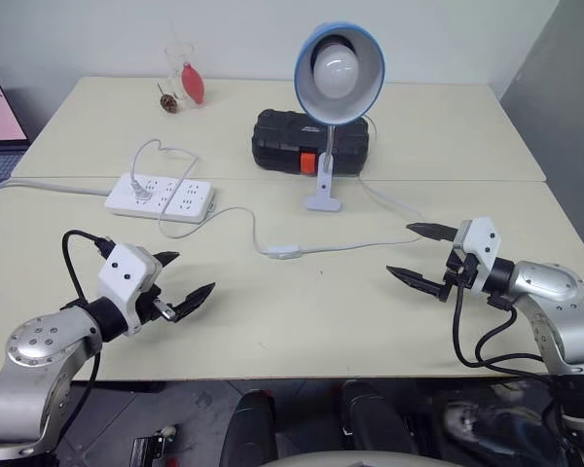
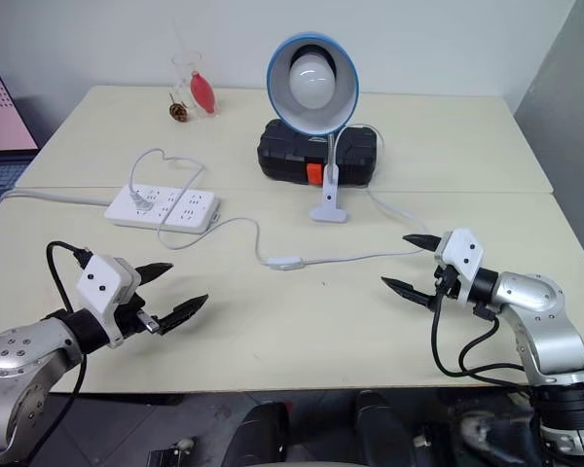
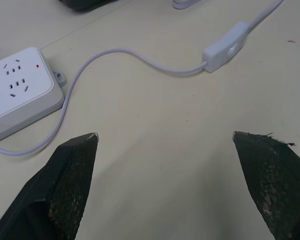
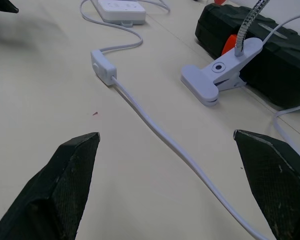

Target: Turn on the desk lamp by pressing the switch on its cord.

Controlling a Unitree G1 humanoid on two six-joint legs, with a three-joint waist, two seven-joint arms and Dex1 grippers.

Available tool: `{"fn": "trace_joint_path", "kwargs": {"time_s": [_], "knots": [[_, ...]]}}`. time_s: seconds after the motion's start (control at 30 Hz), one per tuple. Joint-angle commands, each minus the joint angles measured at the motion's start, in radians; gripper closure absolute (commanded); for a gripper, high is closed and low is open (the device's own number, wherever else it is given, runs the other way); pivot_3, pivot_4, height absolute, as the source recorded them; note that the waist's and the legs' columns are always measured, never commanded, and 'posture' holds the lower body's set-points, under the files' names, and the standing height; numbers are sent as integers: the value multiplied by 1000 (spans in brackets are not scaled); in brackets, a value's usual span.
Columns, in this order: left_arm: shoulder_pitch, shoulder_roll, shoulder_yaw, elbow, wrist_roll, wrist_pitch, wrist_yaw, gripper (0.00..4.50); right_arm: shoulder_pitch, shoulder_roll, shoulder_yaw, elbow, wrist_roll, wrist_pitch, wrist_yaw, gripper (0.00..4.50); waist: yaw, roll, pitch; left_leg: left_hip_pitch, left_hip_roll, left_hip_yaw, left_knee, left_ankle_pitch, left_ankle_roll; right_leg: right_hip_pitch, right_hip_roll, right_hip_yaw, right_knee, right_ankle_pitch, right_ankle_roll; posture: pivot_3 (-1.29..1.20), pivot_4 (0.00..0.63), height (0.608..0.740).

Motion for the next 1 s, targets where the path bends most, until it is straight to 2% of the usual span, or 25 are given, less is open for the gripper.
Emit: {"fn": "trace_joint_path", "kwargs": {"time_s": [0.03,0.27,0.5,0.8,1.0], "knots": [[-2,-1,6,-21,8,-32,0,13,-18,1,2,-7,0,-27,6,0,0,0,0,0,0,0,0,0,0,0,0,0,0,0,0,0,150,740],[15,14,6,-31,34,-39,0,13,-19,-1,22,-13,-3,-25,7,0,0,0,0,0,0,0,0,0,0,0,0,0,0,-1,-1,0,150,740],[12,-4,46,-9,4,-165,-60,13,-47,-13,46,-39,20,23,30,0,1,0,0,0,0,0,0,0,0,0,0,0,0,-2,-3,0,150,740],[-6,25,80,15,-41,-179,-114,13,-170,-2,78,-75,54,141,43,0,-1,0,0,0,0,0,0,0,0,0,0,0,0,-1,-2,0,150,740],[4,80,86,7,-58,-168,-183,13,-287,-37,193,-68,-26,219,73,0,-1,0,0,0,0,0,0,0,0,-1,0,0,0,0,0,0,150,740]]}}
